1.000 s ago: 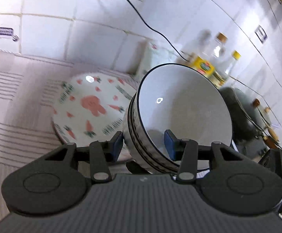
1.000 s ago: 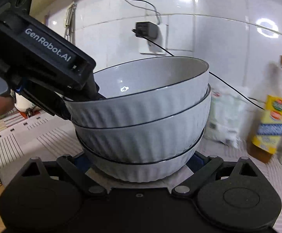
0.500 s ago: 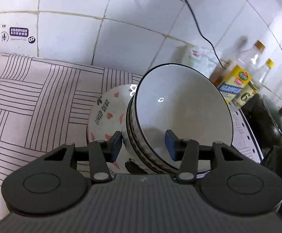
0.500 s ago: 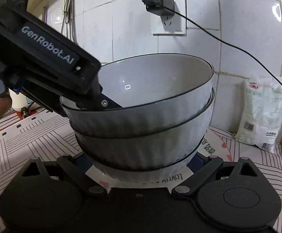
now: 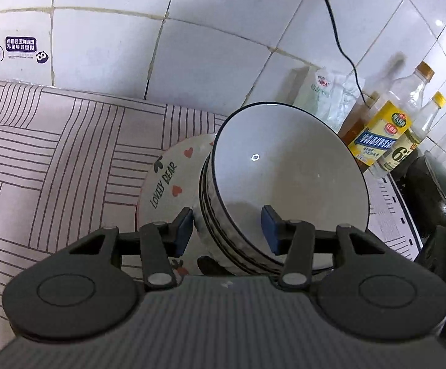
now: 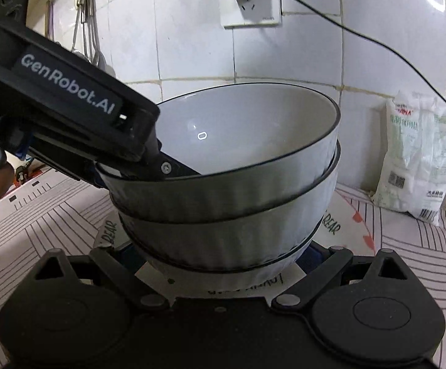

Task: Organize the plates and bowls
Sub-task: 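Lift the three-bowl stack with the left gripper and carry it over the plates, then lower the bowl stack onto the bunny plate and open the left gripper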

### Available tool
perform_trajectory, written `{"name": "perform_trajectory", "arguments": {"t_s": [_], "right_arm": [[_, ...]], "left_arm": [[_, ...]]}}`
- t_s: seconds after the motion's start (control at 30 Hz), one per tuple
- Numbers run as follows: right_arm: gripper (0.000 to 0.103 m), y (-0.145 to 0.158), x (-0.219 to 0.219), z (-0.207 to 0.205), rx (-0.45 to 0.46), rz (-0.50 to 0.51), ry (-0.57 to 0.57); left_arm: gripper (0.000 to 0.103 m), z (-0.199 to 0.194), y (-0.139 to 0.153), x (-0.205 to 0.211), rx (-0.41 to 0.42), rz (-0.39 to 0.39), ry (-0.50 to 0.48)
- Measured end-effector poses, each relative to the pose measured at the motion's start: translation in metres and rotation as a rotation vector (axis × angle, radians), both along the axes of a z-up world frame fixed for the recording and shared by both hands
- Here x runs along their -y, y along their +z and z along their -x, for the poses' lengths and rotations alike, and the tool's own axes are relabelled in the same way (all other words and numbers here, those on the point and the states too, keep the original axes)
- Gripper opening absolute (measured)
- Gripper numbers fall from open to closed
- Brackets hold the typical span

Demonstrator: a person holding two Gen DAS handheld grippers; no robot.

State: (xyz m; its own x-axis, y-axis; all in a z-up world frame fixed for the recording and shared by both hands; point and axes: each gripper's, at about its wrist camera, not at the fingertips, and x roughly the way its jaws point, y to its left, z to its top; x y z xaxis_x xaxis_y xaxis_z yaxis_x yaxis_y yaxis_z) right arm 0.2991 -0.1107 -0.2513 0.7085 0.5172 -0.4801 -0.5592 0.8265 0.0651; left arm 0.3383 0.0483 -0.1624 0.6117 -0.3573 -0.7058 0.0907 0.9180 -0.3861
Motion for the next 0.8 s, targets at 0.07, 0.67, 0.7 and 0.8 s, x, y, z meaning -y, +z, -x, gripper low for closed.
{"name": "perform_trajectory", "arguments": {"t_s": [0.07, 0.67, 0.7, 0.8], "right_arm": [[0.098, -0.002, -0.001, 0.0, 0.0, -0.002, 0.0], [0.099, -0.003, -0.011, 0.01, 0.027, 0.049, -0.008], [0.099, -0.003, -0.008, 0.012, 0.012, 0.031, -0.02], [0.099, 0.0, -0.002, 0.022, -0.007, 0.003, -0.043]], "left_arm": [[0.047, -0.001, 0.0, 0.0, -0.006, -0.002, -0.004], [0.046, 0.001, 0.003, -0.01, -0.04, 0.011, -0.009], [0.047, 0.003, 0.005, -0.009, -0.035, 0.005, -0.007], [0.049, 0.009, 0.01, -0.007, -0.014, -0.018, -0.005]]}}
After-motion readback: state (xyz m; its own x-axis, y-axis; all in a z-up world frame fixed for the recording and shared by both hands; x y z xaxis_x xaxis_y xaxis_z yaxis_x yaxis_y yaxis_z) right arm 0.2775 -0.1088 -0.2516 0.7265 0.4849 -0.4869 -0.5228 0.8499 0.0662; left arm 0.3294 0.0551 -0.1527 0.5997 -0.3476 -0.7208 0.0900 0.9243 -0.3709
